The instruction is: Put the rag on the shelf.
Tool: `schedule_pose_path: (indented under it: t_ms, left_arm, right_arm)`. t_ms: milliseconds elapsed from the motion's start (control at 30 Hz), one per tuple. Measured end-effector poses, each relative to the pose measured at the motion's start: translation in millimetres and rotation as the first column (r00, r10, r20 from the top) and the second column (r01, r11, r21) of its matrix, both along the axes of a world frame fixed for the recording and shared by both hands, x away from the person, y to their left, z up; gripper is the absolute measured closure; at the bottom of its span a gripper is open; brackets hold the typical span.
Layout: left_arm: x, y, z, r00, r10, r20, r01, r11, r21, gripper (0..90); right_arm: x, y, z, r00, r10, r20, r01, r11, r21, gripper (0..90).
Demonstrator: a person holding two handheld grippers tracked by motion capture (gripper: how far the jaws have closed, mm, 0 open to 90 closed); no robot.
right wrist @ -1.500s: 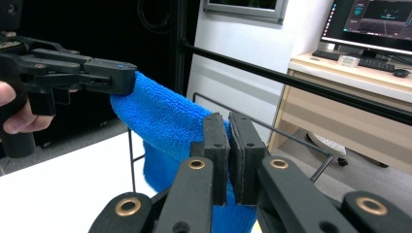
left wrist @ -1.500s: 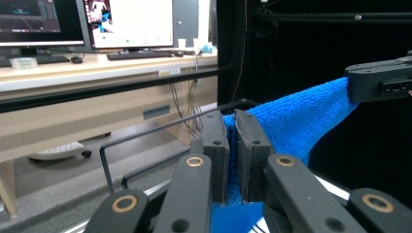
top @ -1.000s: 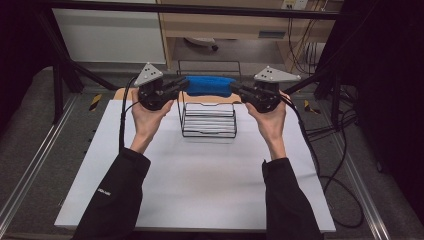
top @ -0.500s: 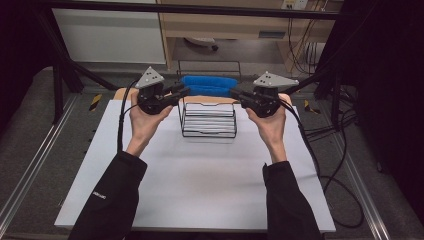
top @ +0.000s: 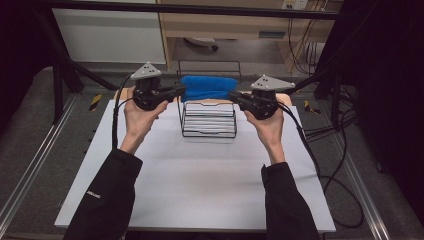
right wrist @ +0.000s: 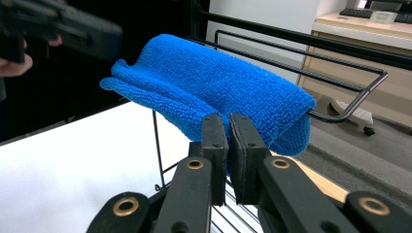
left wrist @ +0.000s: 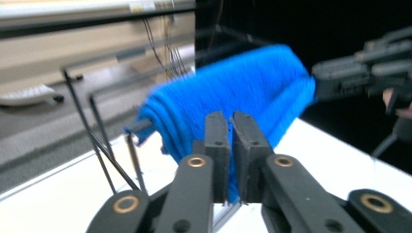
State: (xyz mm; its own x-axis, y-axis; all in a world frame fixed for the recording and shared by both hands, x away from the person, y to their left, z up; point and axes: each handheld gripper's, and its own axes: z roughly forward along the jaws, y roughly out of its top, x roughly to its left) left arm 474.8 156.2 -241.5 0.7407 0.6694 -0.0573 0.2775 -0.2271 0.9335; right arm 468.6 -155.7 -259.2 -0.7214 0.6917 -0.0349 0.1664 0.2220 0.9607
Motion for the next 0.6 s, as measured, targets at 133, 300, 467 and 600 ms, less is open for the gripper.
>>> schedule_pose_path:
  t_ms: [133,300,467,600]
  left_arm:
    - [2.2,-5.4,-5.6,0.9997,-0.012,-0.023,0.013,0.9995,0.027,90.0]
    - [3.4,-9.9,-10.3,0.9996,-0.006,-0.028,0.007,0.9982,0.060,90.0]
    - [6.3,-12.4,-17.6,0.9996,0.006,-0.027,-0.004,0.9964,0.085,90.0]
    - [8.1,-14.2,-23.2,0.9997,0.013,-0.019,-0.011,0.9947,0.102,90.0]
  right_arm:
    - [0.7,0.0,-1.0,1.0000,0.004,-0.001,-0.004,1.000,-0.009,85.5]
    - [1.6,0.3,-3.0,1.0000,0.007,-0.006,-0.007,1.000,-0.009,83.4]
    - [0.2,-0.2,-2.7,0.9995,0.026,-0.018,-0.026,1.000,0.001,74.1]
    - [0.8,-1.6,-3.5,0.9969,0.047,-0.064,-0.044,0.998,0.039,74.3]
